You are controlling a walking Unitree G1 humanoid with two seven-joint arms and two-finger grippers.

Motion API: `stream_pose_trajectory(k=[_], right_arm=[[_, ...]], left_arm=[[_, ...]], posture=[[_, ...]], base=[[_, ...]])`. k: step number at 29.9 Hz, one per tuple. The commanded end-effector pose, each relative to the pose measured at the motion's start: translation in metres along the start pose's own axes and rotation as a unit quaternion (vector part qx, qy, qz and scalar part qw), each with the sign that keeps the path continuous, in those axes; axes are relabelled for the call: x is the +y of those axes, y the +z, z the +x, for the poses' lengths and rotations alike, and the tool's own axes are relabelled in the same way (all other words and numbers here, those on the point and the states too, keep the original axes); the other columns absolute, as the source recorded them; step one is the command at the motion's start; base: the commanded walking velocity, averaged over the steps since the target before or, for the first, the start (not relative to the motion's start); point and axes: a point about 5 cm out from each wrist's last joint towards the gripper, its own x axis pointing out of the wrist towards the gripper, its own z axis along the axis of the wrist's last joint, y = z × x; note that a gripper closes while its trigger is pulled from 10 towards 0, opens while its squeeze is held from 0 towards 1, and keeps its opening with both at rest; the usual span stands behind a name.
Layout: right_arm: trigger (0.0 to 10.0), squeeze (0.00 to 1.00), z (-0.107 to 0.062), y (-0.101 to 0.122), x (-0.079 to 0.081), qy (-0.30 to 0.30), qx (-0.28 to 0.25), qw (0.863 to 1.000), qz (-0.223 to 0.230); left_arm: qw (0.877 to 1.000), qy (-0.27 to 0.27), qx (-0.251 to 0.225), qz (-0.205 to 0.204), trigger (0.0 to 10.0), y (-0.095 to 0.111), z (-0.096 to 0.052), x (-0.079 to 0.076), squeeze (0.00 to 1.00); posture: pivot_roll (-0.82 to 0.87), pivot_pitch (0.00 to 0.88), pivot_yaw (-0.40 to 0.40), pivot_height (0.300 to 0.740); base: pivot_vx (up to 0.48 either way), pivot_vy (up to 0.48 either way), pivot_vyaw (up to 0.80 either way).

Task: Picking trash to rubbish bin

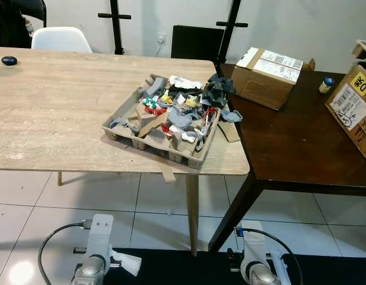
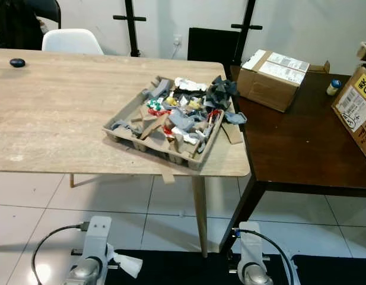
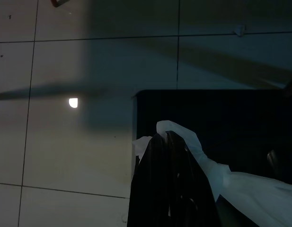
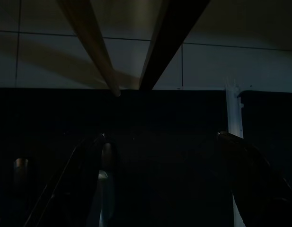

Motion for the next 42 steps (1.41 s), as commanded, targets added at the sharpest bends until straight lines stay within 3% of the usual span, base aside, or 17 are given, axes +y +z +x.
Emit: stream_pose_trajectory(k=[1,14,18,24,29,34,38,42], right_arm=[[10.0,0.0,-0.002,-0.009,-0.004,-0.006,0.015,1.0,0.0],[10.0,0.0,-0.002,-0.007,-0.008,0.005,0.013,1.0,0.013],[10.0,0.0,-0.002,-0.007,-0.005,0.027,0.011,0.999,0.041],[10.0,0.0,-0.002,-0.008,0.0,0.031,0.021,0.999,-0.01],[10.0,0.0,-0.002,-0.01,0.002,0.037,0.028,0.999,0.001],[10.0,0.0,-0.002,-0.011,0.001,0.034,0.032,0.999,-0.026],[10.0,0.0,-0.002,-0.01,-0.005,0.012,0.035,0.999,0.002],[10.0,0.0,-0.002,-0.01,-0.005,0.014,0.035,0.999,-0.014]], left_arm=[[1.0,-0.005,0.017,0.003,10.0,-0.01,-0.002,-0.004,0.0],[1.0,-0.007,0.011,0.0,10.0,-0.006,-0.002,-0.006,0.0],[1.0,-0.006,0.013,0.001,10.0,-0.007,-0.002,-0.005,0.0],[1.0,-0.005,0.013,0.0,10.0,-0.007,-0.002,-0.005,0.0],[1.0,0.005,-0.004,-0.009,10.0,0.0,0.0,-0.003,0.0],[1.0,0.005,-0.003,-0.011,10.0,0.0,0.0,-0.003,0.0],[1.0,0.008,-0.004,-0.014,10.0,0.001,0.0,-0.003,0.0],[1.0,0.007,-0.004,-0.013,10.0,0.002,0.0,-0.003,0.0]], posture=[[0.09,0.081,-0.047,0.74],[0.1,0.084,-0.048,0.74],[0.1,0.083,-0.048,0.74],[0.1,0.085,-0.049,0.74],[0.1,0.096,-0.054,0.74],[0.1,0.094,-0.057,0.74],[0.11,0.094,-0.058,0.74],[0.1,0.094,-0.055,0.74]], base=[[0.0,0.0,0.0],[0.0,0.0,0.0],[0.0,0.0,0.0],[0.0,0.0,0.0],[0.0,0.0,0.0],[0.0,0.0,0.0],[0.0,0.0,0.0],[0.0,0.0,0.0]])
